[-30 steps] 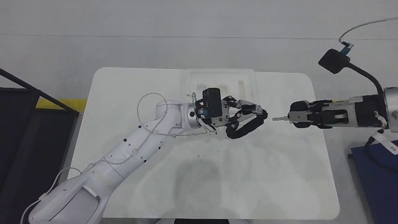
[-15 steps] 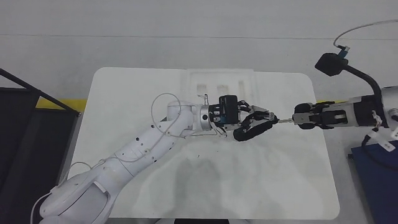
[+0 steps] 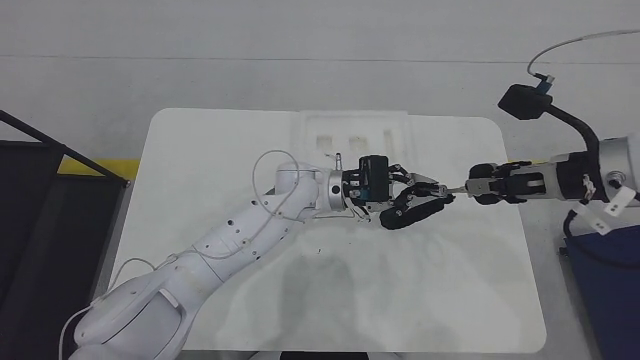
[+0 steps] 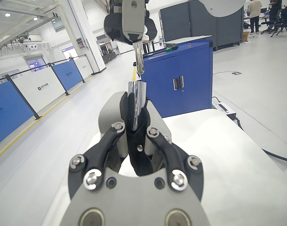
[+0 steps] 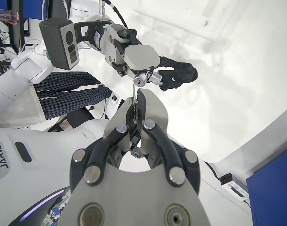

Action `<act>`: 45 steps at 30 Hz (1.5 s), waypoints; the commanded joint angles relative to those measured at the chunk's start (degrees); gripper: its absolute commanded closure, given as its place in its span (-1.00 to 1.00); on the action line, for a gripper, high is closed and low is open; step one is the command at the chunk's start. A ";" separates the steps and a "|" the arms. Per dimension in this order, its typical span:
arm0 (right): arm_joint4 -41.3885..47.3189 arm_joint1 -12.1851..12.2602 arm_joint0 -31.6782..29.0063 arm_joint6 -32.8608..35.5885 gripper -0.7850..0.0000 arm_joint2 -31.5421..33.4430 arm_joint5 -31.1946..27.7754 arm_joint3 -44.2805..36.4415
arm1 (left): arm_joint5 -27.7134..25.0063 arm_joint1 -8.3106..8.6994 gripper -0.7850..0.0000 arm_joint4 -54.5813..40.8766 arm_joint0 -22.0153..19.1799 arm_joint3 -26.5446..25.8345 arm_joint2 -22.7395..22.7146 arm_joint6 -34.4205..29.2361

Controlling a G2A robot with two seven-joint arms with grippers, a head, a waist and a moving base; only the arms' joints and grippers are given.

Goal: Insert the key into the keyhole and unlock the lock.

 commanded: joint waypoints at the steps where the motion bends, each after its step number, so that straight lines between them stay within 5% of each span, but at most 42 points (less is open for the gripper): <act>1: -0.10 0.09 0.14 -0.33 1.00 -0.46 0.33 0.01 | -0.35 -0.20 1.00 0.15 -0.04 0.37 -0.13 0.34; 45: -5.11 0.71 3.27 -2.17 1.00 -5.84 0.50 -1.60 | -3.30 -2.66 1.00 1.51 1.47 2.58 -3.52 0.05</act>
